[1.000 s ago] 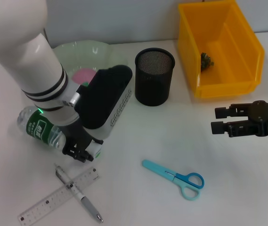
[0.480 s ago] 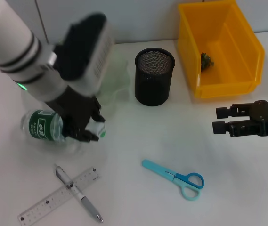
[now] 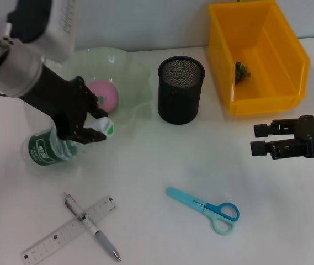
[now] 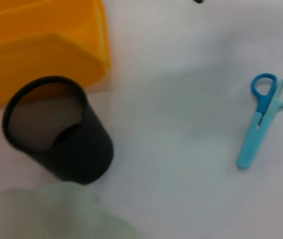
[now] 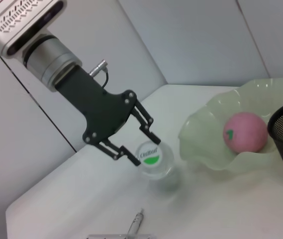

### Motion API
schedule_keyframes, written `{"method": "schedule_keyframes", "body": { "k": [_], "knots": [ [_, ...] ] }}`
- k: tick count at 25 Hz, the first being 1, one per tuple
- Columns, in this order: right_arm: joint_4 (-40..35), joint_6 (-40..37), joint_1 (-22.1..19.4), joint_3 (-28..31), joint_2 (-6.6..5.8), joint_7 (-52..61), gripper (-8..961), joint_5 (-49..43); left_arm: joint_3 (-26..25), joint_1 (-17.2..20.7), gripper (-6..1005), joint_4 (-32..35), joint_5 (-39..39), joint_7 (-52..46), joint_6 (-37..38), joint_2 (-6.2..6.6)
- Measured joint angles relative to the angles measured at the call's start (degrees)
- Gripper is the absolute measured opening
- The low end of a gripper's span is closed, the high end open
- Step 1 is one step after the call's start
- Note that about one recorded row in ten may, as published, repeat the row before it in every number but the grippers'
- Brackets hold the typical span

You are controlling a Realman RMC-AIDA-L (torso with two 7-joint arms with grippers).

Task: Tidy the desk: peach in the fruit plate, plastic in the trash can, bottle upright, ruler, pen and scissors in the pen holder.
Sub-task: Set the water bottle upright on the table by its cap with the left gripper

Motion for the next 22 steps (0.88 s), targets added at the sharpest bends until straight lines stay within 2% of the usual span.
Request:
{"method": "schedule_keyframes", "body": {
  "k": [6, 14, 22],
  "knots": [
    [0.1, -0.1, 0.4, -0.5, -0.01, -0.3, 786, 0.0, -6.5, 1.8, 411, 1.6, 0.3, -0.5, 3.0, 0.95],
    [0.2, -0.1, 0.9, -0.5, 0.2, -0.3, 787, -0.1, -12.2, 5.1, 409, 4.1, 0.1, -0.5, 4.8, 2.2],
    [0.2, -0.1, 1.5, -0.5, 0.41, -0.1, 787, -0.1, -14.7, 8.2, 405, 9.9, -0.3, -0.5, 6.1, 2.39]
  ]
}}
